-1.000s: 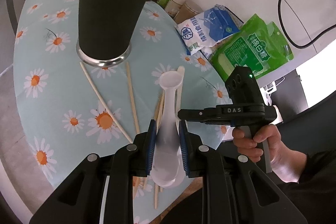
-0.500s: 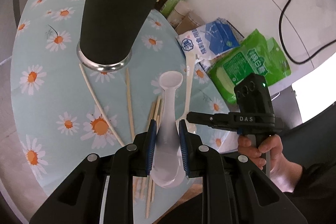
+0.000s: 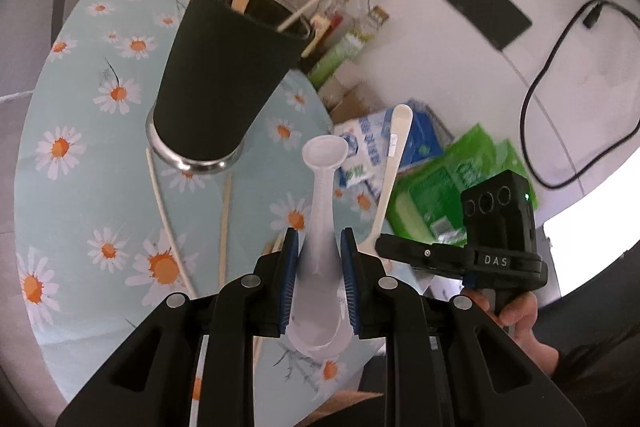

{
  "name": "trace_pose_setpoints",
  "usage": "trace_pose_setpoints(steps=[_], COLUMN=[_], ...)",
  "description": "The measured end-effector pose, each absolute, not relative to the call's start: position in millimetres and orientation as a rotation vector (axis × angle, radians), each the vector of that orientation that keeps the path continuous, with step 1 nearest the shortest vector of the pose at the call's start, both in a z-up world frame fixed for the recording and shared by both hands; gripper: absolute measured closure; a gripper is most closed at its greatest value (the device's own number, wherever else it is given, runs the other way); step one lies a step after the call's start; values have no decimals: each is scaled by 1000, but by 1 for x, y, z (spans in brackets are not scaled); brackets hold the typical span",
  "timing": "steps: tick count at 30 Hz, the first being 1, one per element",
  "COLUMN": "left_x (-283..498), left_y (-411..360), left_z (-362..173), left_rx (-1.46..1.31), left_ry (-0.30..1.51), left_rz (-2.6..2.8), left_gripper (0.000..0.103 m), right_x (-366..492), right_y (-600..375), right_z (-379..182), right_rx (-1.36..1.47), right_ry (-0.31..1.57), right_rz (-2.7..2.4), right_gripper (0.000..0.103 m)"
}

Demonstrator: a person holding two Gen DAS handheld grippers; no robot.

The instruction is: Organize utensils

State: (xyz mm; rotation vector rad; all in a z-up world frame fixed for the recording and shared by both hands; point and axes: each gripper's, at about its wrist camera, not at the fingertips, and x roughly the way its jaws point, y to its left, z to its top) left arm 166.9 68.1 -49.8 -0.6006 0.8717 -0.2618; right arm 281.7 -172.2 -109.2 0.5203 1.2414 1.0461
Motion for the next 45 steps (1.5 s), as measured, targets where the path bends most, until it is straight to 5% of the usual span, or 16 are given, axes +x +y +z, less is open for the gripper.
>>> trace_pose_setpoints(steps=[22, 45], left_x=[165, 226], left_y=[89, 141], left_z=[13, 68], left_rx=[-609, -471], left_ry=[587, 481], left_rz=[-165, -261], left_gripper=[83, 83], right_x=[312, 353], right_y=[-115, -53], right_z=[-18, 47], right_rx=[388, 416], right_ry=[1058, 856], right_rz=[1222, 1131], right_gripper=[98, 98])
